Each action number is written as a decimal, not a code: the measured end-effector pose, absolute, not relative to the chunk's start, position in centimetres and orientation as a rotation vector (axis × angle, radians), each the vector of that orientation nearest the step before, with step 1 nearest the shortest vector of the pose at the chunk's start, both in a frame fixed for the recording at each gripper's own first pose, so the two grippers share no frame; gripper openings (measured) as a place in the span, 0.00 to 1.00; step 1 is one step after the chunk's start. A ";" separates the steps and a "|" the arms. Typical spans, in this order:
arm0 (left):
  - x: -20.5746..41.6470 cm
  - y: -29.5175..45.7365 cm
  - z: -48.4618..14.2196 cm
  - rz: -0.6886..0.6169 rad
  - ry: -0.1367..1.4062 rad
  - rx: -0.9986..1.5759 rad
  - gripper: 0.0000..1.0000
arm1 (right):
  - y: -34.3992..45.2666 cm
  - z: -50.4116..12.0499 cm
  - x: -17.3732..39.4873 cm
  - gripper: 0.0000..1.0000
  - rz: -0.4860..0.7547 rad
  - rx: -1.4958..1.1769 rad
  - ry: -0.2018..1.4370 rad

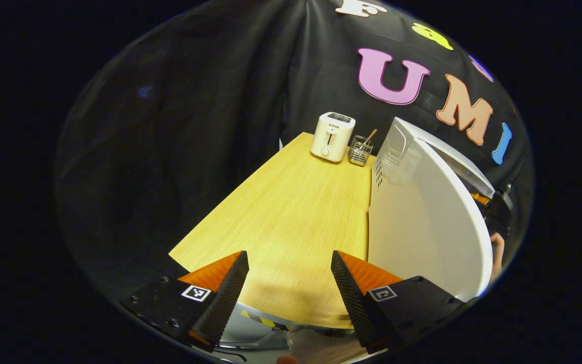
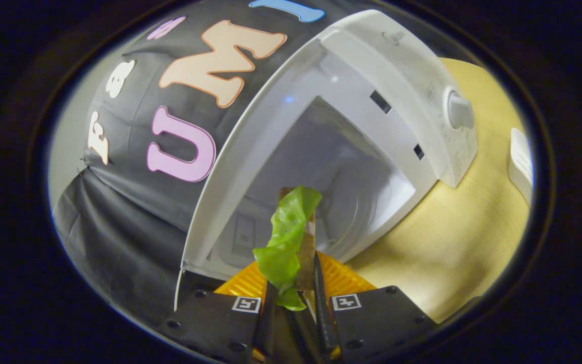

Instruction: Open the microwave oven with the left hand, put the food in, and close the microwave oven.

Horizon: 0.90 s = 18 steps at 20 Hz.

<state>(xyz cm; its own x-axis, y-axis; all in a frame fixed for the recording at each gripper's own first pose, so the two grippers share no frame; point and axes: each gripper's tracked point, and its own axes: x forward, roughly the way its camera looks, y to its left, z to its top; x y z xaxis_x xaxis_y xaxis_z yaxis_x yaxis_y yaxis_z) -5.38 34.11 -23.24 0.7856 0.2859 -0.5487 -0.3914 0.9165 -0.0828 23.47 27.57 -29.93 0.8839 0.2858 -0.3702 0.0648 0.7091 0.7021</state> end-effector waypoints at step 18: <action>-4.6 33.2 -24.4 0.346 0.591 -0.230 0.97 | 24.3 -32.0 30.2 0.57 -0.071 0.152 0.320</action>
<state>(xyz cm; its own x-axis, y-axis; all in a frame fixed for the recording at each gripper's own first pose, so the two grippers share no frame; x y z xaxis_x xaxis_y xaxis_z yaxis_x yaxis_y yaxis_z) -4.61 33.17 -24.38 0.7758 0.2515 -0.5787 -0.3816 0.9174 -0.1128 30.15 24.27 -32.00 0.9470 -0.0453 -0.3182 0.0935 0.9860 0.1380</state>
